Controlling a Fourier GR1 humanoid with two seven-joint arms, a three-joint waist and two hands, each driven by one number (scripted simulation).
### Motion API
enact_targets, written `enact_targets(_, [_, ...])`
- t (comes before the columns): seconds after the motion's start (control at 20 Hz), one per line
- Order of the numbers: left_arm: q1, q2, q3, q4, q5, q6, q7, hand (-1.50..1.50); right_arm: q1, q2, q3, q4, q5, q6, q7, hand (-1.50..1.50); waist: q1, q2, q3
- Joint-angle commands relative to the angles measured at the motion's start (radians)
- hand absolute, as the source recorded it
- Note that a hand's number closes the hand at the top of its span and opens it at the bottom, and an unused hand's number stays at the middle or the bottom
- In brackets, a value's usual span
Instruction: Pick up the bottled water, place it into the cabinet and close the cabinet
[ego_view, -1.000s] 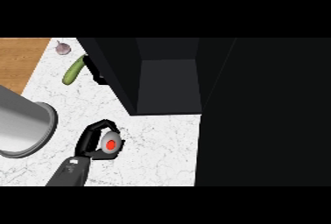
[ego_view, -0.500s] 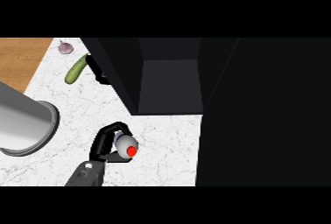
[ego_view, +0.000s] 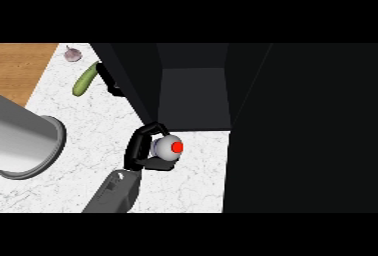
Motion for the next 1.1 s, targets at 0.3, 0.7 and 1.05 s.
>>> enact_targets(0.3, [-0.226, -0.004, -0.206, -0.095, 0.209, 0.284, 0.273, 1.5, 0.005, -0.033, -0.038, -0.1, -0.053, 0.003, 0.032, -1.5, -0.013, 0.007, -0.001])
enact_targets(0.7, [-0.417, -0.004, -0.184, 0.123, 0.279, 0.349, 0.31, 1.5, 0.072, -0.047, -0.098, -0.08, -0.077, 0.039, -0.062, -1.5, -0.034, 0.01, -0.001])
enact_targets(1.05, [-0.554, -0.004, -0.131, 0.301, 0.317, 0.46, 0.255, 1.5, 0.069, -0.069, -0.141, -0.116, -0.122, 0.072, -0.042, -1.5, -0.058, 0.023, -0.001])
